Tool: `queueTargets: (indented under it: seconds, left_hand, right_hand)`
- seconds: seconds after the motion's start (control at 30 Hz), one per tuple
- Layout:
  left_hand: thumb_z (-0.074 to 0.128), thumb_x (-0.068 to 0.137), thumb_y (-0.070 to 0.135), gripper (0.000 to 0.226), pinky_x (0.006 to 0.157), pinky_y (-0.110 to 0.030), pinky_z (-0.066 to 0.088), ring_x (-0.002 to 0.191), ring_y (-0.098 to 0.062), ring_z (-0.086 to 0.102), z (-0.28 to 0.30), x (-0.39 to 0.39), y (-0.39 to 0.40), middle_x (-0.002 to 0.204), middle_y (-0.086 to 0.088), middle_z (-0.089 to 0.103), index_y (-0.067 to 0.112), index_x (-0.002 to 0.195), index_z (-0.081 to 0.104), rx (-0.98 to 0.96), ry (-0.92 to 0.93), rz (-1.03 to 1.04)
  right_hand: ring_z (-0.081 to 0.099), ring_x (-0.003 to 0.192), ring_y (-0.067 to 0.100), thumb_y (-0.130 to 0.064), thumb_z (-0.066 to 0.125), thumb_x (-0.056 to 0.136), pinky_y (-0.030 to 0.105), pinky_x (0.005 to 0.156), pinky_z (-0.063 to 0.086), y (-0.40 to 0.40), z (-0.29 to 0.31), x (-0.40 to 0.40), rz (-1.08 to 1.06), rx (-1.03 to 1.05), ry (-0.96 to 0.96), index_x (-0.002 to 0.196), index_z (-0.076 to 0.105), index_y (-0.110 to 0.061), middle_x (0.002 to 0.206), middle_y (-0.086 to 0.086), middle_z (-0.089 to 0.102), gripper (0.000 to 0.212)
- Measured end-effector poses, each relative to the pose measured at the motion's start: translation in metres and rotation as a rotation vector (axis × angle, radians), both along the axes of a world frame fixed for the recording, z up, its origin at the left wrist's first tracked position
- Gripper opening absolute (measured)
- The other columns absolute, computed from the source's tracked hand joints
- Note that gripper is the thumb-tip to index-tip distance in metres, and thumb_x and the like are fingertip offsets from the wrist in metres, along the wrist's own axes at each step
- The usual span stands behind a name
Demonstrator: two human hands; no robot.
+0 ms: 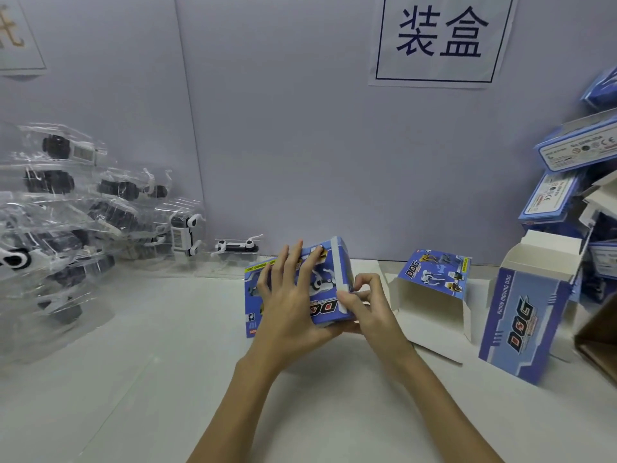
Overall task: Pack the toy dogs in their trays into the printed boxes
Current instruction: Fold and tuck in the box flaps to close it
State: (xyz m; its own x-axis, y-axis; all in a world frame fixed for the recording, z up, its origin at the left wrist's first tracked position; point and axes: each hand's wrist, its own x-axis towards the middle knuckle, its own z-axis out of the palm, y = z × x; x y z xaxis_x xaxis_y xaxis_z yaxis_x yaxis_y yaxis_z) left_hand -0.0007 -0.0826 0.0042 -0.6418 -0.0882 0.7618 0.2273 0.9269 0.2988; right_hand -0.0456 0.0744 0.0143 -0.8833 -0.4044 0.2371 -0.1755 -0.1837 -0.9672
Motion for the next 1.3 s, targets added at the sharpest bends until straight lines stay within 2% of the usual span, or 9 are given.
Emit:
queueTargets:
  seconds: [0.17,0.27,0.37,0.53,0.63,0.73,0.83,1.0,1.3]
  left_hand:
    - [0.068,0.065,0.084,0.113,0.119,-0.053,0.022,0.149,-0.024,0.034,-0.002,-0.001,-0.001,0.157,0.001,0.04,0.025,0.157,0.039,-0.1,0.009,-0.012]
    - [0.068,0.064,0.085,0.114,0.119,-0.05,0.021,0.149,-0.024,0.034,-0.005,-0.001,0.002,0.156,0.0,0.041,0.025,0.158,0.04,-0.158,0.009,0.008]
    - [0.074,0.063,0.083,0.115,0.119,-0.05,0.02,0.148,-0.025,0.035,-0.006,-0.002,0.004,0.156,-0.001,0.041,0.025,0.157,0.041,-0.178,0.005,0.01]
    - [0.071,0.065,0.084,0.114,0.12,-0.049,0.017,0.151,-0.024,0.03,-0.009,-0.003,0.004,0.159,0.0,0.039,0.029,0.158,0.037,-0.191,-0.031,-0.003]
    - [0.07,0.067,0.084,0.113,0.122,-0.05,0.014,0.154,-0.023,0.025,-0.011,-0.004,0.006,0.162,0.002,0.034,0.033,0.161,0.031,-0.225,-0.079,-0.011]
    - [0.074,0.065,0.08,0.111,0.12,-0.051,0.017,0.152,-0.023,0.03,-0.011,-0.004,0.004,0.16,0.003,0.037,0.034,0.159,0.034,-0.2,-0.043,-0.023]
    - [0.075,0.064,0.077,0.109,0.119,-0.051,0.02,0.149,-0.024,0.033,-0.008,-0.003,0.002,0.158,0.002,0.039,0.032,0.157,0.039,-0.16,-0.012,-0.029]
    - [0.077,0.065,0.077,0.108,0.119,-0.052,0.021,0.147,-0.027,0.034,-0.006,-0.001,0.002,0.156,-0.001,0.038,0.033,0.156,0.04,-0.137,0.015,-0.006]
    - [0.074,0.066,0.08,0.108,0.115,-0.054,0.023,0.146,-0.029,0.035,-0.006,-0.001,0.005,0.155,-0.007,0.039,0.031,0.157,0.042,-0.192,0.043,0.052]
  right_hand:
    - [0.076,0.096,0.023,-0.006,0.059,0.104,0.027,0.07,0.06,0.011,0.002,-0.004,0.052,0.092,0.038,0.113,0.039,-0.009,0.122,0.019,0.064,0.022]
    - [0.077,0.094,0.018,-0.028,0.059,0.104,0.026,0.064,0.059,0.003,0.002,0.0,-0.034,-0.049,0.011,0.113,0.04,-0.011,0.123,0.015,0.066,0.028]
    - [0.078,0.094,0.016,-0.048,0.061,0.089,0.03,0.063,0.062,-0.002,0.0,0.003,-0.154,-0.104,0.011,0.116,0.045,-0.022,0.118,0.006,0.07,0.041]
    - [0.078,0.093,0.017,-0.052,0.059,0.094,0.038,0.068,0.065,-0.009,-0.009,0.001,-0.224,-0.13,-0.016,0.118,0.052,-0.039,0.113,0.001,0.074,0.028]
    - [0.079,0.086,0.018,-0.049,0.058,0.1,0.03,0.06,0.062,-0.011,-0.014,0.0,-0.277,-0.176,-0.062,0.112,0.055,-0.045,0.102,-0.001,0.078,0.013]
    - [0.079,0.089,0.015,-0.058,0.054,0.098,0.034,0.062,0.064,-0.01,-0.014,-0.004,-0.283,-0.191,-0.099,0.114,0.055,-0.048,0.098,-0.015,0.077,0.019]
    - [0.078,0.094,0.016,-0.053,0.053,0.104,0.046,0.075,0.065,-0.005,-0.009,-0.01,-0.272,-0.213,-0.128,0.12,0.058,-0.047,0.099,-0.018,0.076,0.019]
    - [0.078,0.092,0.016,-0.041,0.055,0.106,0.029,0.062,0.062,0.0,-0.003,-0.006,-0.222,-0.122,0.061,0.131,0.06,-0.039,0.101,-0.01,0.079,0.026]
    - [0.076,0.102,0.011,-0.026,0.053,0.108,0.027,0.072,0.064,-0.002,-0.007,-0.005,-0.179,-0.042,0.16,0.15,0.053,-0.035,0.112,-0.015,0.078,0.044]
